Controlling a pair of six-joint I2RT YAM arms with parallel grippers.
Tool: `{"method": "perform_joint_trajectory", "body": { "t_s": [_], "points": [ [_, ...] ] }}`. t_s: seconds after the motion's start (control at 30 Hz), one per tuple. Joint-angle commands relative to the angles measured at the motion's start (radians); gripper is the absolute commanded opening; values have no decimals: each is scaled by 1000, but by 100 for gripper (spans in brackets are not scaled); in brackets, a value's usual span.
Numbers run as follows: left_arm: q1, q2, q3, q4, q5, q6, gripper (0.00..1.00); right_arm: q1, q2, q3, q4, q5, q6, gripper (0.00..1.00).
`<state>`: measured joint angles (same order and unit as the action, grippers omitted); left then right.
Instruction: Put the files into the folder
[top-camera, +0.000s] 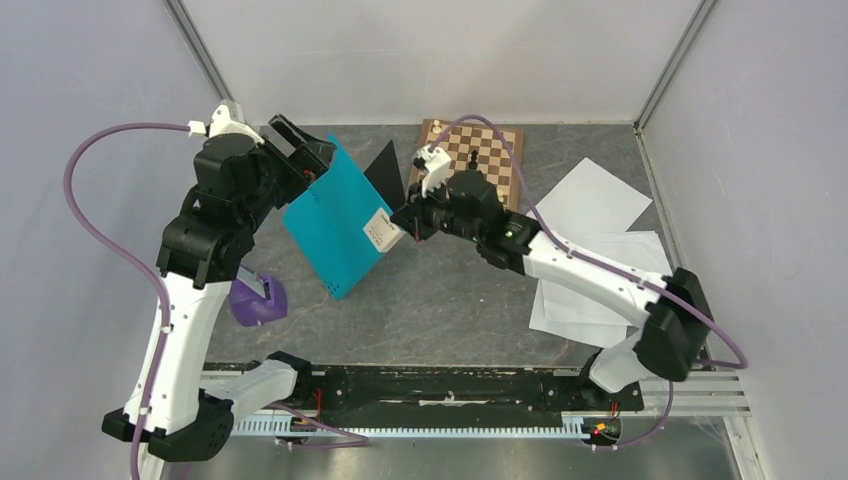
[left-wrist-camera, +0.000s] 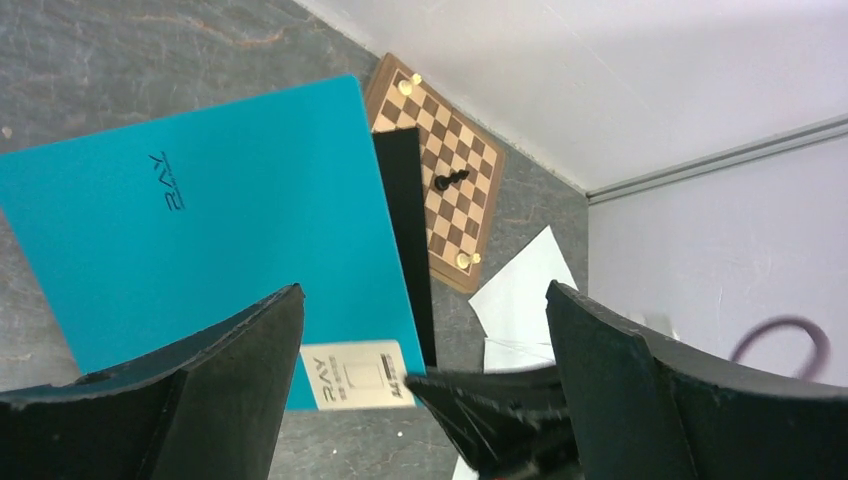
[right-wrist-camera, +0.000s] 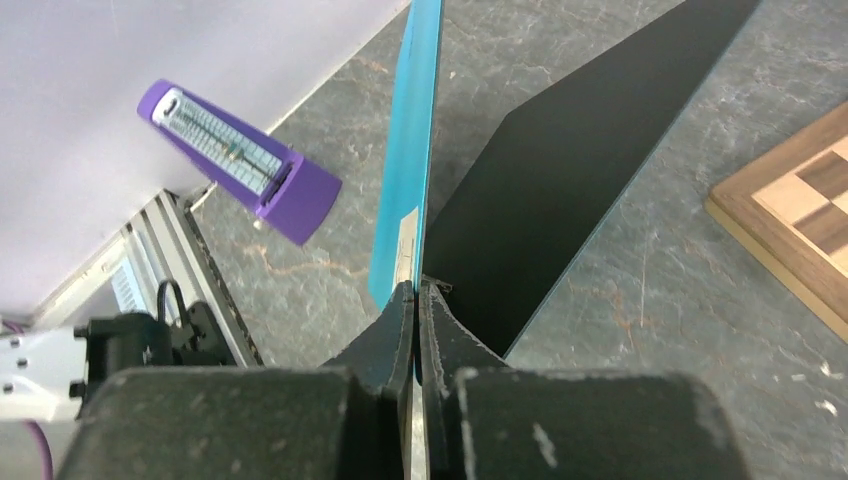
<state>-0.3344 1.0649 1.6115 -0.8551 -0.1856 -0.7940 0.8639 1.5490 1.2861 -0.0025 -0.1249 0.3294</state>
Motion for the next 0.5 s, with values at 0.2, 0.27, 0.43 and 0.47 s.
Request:
{"method": "perform_joint_trajectory", "body": {
  "t_s": [0.2, 0.27, 0.43, 0.47],
  "points": [
    [-3, 25, -151, 25, -66, -173, 93, 126, -379, -409, 105, 313, -113, 0],
    [-3, 32, -165, 25, -68, -192, 92, 156, -445, -490, 123, 371, -125, 0],
    [-9, 53, -210, 22, -52, -261, 90, 228, -593, -668, 204, 468, -160, 0],
    [-11, 58, -215, 19, -49, -270, 90, 255, -613, -696, 219, 497, -174, 0]
  ]
}}
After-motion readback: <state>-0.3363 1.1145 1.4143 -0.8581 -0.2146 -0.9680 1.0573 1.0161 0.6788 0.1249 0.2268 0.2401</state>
